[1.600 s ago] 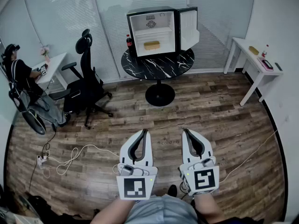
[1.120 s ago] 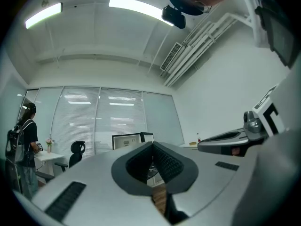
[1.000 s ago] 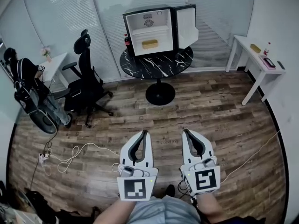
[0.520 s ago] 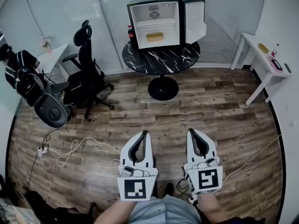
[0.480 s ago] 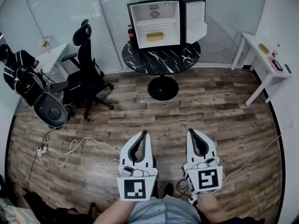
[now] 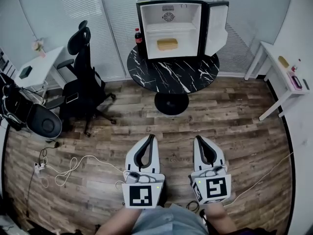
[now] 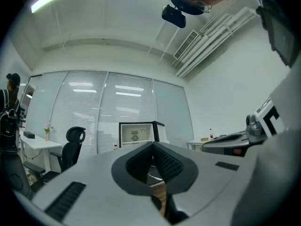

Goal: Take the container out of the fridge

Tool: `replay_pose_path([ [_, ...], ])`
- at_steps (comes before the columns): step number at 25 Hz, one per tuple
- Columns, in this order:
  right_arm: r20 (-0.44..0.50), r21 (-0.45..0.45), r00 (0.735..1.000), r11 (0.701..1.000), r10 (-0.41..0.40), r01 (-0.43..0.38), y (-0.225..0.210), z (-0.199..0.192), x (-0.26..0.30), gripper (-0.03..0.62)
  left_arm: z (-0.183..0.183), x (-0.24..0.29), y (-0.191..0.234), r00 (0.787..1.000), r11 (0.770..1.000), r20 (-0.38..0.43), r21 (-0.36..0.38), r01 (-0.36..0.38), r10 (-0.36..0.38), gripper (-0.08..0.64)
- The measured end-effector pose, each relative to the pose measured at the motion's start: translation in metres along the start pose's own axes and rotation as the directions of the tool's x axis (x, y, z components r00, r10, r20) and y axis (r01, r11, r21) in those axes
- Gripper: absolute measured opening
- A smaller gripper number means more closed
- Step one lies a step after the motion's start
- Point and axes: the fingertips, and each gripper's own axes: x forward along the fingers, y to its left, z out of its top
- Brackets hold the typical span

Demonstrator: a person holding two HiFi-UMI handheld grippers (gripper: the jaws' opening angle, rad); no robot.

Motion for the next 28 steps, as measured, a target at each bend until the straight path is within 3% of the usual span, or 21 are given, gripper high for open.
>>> replay_pose_path([
  [10, 0.061, -0.056, 0.997, 0.997, -0.05, 0.053, -0.023, 0.05, 0.1, 0.014, 0.022, 0.1, 0.057, 0.996, 0.999, 0.074, 0.013, 0.049, -0.05, 0.014],
  [18, 0.041, -0.033, 0.996, 0.996, -0.078, 0.079, -0.055, 0.04, 0.143, 0.014, -0.001, 0.154, 0.057, 0.996, 0.996, 0.032, 0.017, 0.089, -0.089, 0.014],
  [28, 0.011, 0.029, 0.998, 0.997, -0.065, 0.065, -0.131, 0.012, 0.228, 0.014, -0.041, 0.257, 0.056, 0.997, 0.997, -0.047, 0.031, 0.07, -0.068, 0.014],
])
